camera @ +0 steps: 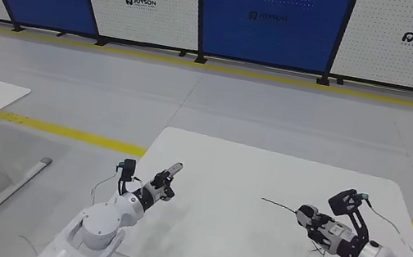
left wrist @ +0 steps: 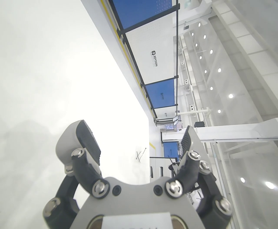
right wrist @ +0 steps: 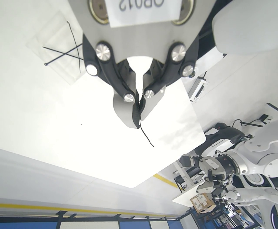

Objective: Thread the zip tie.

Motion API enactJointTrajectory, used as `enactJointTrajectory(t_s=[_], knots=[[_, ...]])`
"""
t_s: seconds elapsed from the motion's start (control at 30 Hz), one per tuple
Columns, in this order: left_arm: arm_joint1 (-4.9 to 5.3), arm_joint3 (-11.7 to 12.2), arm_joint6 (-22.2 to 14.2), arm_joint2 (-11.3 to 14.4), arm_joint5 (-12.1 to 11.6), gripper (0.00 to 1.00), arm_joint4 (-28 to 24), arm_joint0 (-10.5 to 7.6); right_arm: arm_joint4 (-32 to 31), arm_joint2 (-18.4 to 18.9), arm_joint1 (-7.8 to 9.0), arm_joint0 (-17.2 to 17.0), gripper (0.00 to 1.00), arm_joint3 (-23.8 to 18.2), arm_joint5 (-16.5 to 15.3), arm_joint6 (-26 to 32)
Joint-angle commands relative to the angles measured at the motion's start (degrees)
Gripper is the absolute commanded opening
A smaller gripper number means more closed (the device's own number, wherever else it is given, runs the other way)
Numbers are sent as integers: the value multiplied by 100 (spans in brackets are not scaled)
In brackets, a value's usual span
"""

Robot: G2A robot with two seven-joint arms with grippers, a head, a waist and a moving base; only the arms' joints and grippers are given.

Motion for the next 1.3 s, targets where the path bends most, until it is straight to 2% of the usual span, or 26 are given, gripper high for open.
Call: enactJointTrajectory(t_s=[0.0, 0.13, 0.17, 0.23, 0.33, 0.43, 0.53, 0.63, 1.03, 1.13, 1.23, 1.27], knots=[[0, 0, 0, 0, 0, 100, 0, 0, -1, 0, 0, 0, 0, 0, 0, 0], [0, 0, 0, 0, 0, 100, 0, 0, -1, 0, 0, 0, 0, 0, 0, 0], [0, 0, 0, 0, 0, 100, 0, 0, -126, 16, 0, -2, 0, 22, 98, -46], [0, 0, 0, 0, 0, 100, 0, 0, -466, -45, -18, -33, 0, -84, 233, -200], [0, 0, 0, 0, 0, 100, 0, 0, -906, -83, -30, -57, 0, -185, 0, -459], [0, 0, 0, 0, 0, 100, 0, 0, -1750, -235, 11, -150, 0, -543, 0, -819], [0, 0, 0, 0, 0, 100, 0, 0, -2411, -451, 97, -211, 0, -676, 0, -970], [0, 0, 0, 0, 0, 100, 0, 0, -2107, -623, 173, -95, 0, -607, 0, -887], [0, 0, 0, 0, 0, 100, 0, 0, -2107, -623, 173, -95, 0, -607, 0, -887], [0, 0, 0, 0, 0, 100, 0, 0, -2390, -620, 155, -113, 0, -654, 0, -1070], [0, 0, 0, 0, 0, 100, 0, 0, -3008, -665, 145, -110, 0, -774, 0, -1344], [0, 0, 0, 0, 0, 100, 0, 0, -3407, -704, 147, -92, 0, -843, 0, -1424]])
